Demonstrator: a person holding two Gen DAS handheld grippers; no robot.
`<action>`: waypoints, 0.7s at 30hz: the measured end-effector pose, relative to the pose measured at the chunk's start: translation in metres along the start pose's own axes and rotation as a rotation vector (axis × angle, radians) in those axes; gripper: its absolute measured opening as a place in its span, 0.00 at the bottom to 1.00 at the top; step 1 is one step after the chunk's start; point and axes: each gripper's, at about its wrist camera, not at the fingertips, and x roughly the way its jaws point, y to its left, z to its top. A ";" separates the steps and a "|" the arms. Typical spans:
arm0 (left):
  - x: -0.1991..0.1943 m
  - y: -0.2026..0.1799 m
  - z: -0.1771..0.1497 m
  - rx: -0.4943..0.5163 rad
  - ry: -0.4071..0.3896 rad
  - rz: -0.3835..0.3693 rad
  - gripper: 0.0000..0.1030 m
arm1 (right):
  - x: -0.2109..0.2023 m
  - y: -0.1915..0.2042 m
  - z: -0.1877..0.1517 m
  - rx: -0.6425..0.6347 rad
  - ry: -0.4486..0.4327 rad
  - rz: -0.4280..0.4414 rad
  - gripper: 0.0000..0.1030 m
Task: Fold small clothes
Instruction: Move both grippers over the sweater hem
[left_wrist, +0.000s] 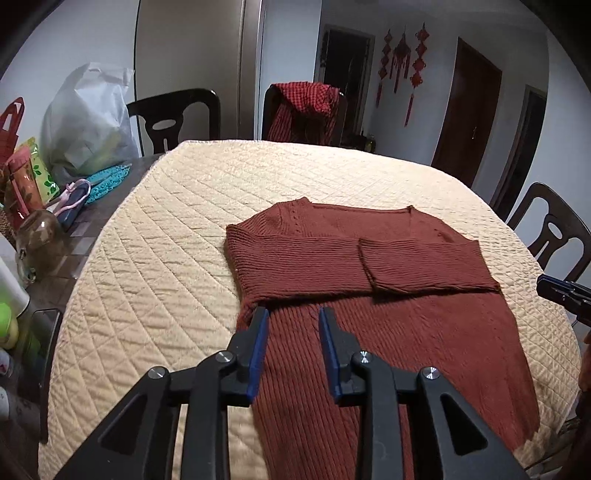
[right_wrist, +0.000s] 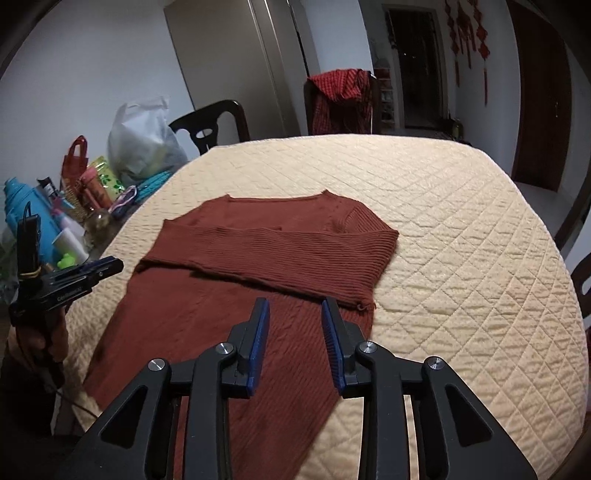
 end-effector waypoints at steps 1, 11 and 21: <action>-0.004 -0.001 -0.001 0.003 -0.005 0.001 0.30 | -0.005 0.002 -0.001 -0.003 -0.007 0.003 0.29; -0.040 -0.002 -0.026 0.001 -0.048 -0.014 0.34 | -0.035 0.017 -0.021 -0.016 -0.040 0.029 0.29; -0.046 0.015 -0.080 -0.066 0.025 -0.050 0.34 | -0.026 0.000 -0.078 0.103 0.057 0.075 0.33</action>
